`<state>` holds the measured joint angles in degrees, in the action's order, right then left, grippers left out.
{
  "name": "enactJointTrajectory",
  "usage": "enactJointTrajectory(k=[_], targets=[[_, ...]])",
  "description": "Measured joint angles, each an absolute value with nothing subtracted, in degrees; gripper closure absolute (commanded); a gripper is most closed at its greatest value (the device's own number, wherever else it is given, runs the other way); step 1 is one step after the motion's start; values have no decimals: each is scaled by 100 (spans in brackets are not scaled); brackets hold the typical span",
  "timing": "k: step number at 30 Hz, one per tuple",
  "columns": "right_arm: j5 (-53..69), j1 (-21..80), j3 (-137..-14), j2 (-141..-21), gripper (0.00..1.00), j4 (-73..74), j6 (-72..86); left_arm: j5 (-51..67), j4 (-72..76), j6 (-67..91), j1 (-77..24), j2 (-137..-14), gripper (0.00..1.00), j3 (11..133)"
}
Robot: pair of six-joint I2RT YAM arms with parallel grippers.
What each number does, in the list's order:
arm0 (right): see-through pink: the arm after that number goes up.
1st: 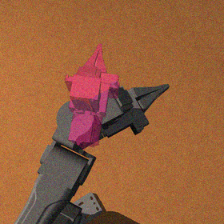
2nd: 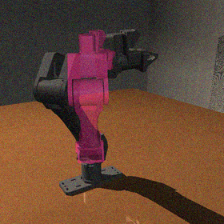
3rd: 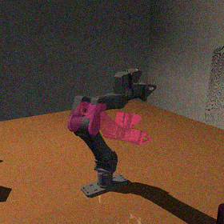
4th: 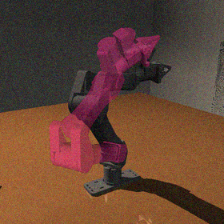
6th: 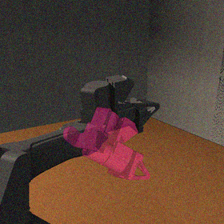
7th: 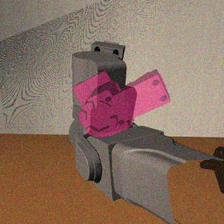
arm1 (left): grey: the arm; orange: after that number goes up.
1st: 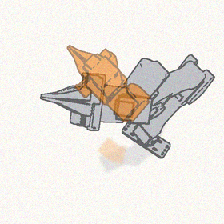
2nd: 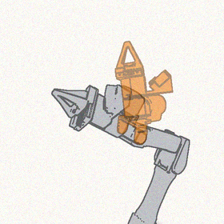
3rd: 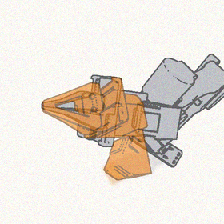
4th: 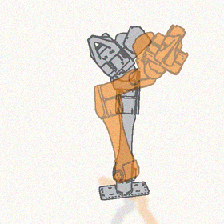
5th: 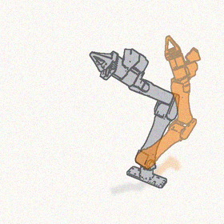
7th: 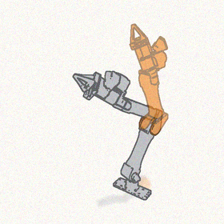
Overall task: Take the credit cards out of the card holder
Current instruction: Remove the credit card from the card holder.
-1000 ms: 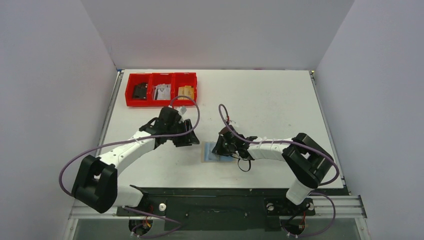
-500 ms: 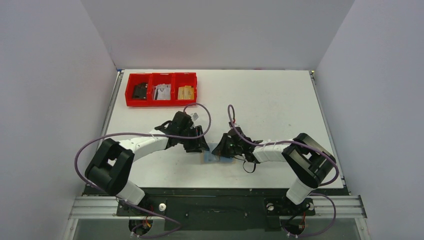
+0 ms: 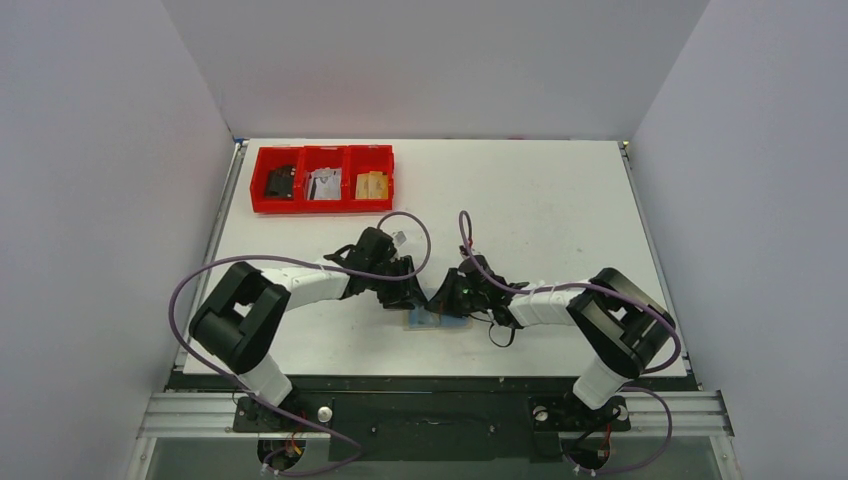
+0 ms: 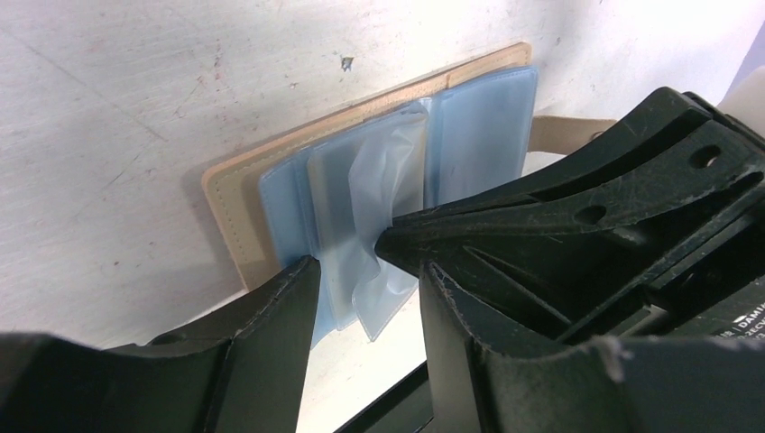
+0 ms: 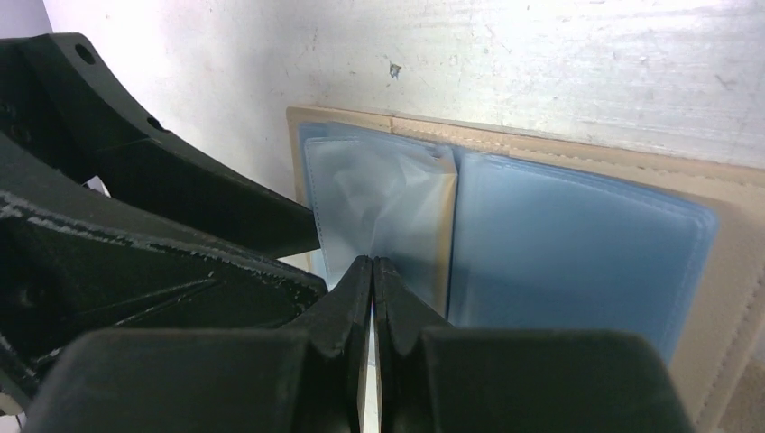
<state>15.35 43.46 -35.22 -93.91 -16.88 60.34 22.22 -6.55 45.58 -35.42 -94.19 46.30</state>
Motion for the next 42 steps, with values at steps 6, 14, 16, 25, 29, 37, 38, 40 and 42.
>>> enactJointTrajectory(k=[6,14,16,25,29,37,38,40,42], targets=[[1540,4340,-3444,-9268,100,-1643,6007,2329,-401,4678,-3555,-9577,70,4633],[1546,4309,-3424,-9137,100,-1555,5920,2344,-314,4786,-3577,-9690,79,4639],[1546,4309,-3424,-9126,100,-1540,5911,2342,-314,4786,-3592,-9692,79,4644],[1549,4309,-3424,-9124,100,-1520,5896,2290,-440,4786,-3610,-9504,67,4644],[1551,4309,-3424,-9105,100,-1498,5876,2250,-554,4786,-3618,-9238,64,4644],[1564,4309,-3428,-9102,100,-1490,5828,2110,-749,4790,-3623,-8914,64,4641],[1573,4309,-3428,-9102,100,-1490,5822,2099,-764,4801,-3623,-8914,64,4637],[1588,4309,-3428,-9102,100,-1490,5804,2099,-768,4845,-3623,-8914,64,4626],[1594,4309,-3428,-9102,100,-1490,5787,2102,-764,4893,-3623,-8914,64,4619]])
